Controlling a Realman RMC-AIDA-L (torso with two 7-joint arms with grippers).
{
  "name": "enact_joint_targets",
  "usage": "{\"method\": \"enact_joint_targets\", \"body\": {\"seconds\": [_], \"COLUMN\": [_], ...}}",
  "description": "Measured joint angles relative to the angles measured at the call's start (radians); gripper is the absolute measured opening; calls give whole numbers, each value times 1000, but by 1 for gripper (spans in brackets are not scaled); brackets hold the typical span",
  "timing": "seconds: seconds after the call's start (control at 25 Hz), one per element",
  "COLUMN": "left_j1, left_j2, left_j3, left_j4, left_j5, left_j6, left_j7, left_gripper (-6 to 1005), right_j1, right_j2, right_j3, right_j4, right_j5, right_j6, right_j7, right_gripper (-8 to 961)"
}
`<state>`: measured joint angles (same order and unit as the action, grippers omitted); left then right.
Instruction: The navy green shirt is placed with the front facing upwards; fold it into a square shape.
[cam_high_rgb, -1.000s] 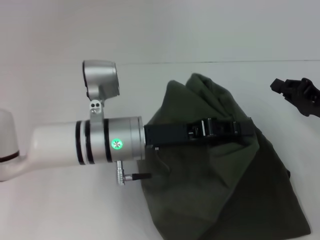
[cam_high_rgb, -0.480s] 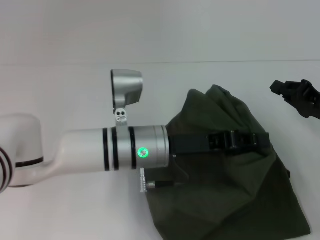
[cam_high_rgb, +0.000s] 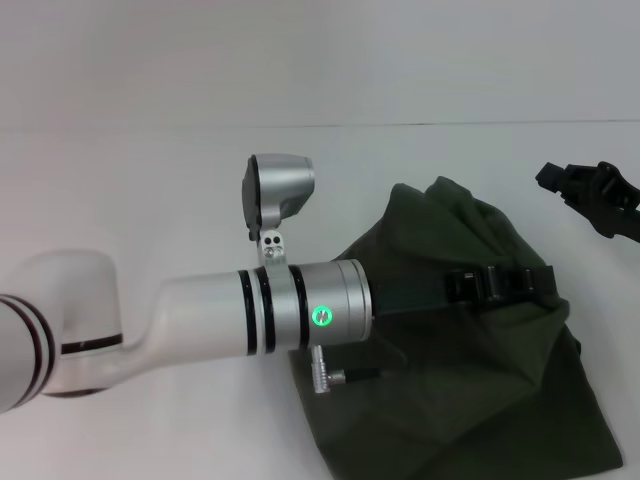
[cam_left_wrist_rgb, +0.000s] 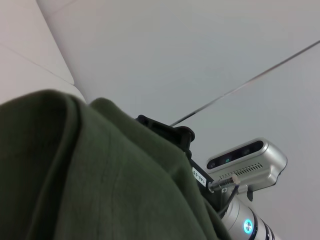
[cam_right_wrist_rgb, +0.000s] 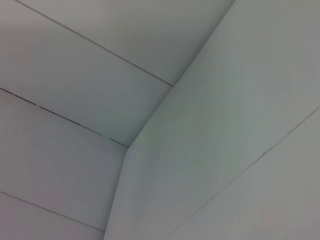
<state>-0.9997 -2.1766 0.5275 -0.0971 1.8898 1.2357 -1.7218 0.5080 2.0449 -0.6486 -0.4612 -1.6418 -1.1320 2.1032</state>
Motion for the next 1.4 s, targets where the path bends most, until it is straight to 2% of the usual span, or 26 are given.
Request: {"method": "enact_joint_targets", "body": {"seconds": [0.44,0.72,0.84,0.96,1.08,1.24,1.4], "left_j1": [1,46,49,56,82,154,248], "left_j2": [0,0,0,0,3,7,11], "left_j3": [-37,-96,-97,-91,-87,-78,-45], "left_j4": [-62,-73,-74,-63,-17,105,276], "left_j5": [7,12,13,25,48,77,99], "left_j6": [-47,67,71,73,107,228,334], "left_j7": [69,181,177,148,103,53,-63], "left_gripper": [106,110,353,461,569,756,903], "right_j1": [-2,-2,-2,-2,-2,0,13], "right_j2": [2,1,1,0,-11,-38,-89], "right_j3": [-1,-2,-3,-5,-5,-11,-21], "right_j4": [3,2,0,-1,-5,-27,-50], "right_j5": [1,2,2,2,1,-8,-46], "right_j6": [0,0,0,-3,-24,-91,-210], "right_j7": [-3,-3,-3,-3,-3,-4,6], "right_gripper": [159,176,183,190,197,206,216]}}
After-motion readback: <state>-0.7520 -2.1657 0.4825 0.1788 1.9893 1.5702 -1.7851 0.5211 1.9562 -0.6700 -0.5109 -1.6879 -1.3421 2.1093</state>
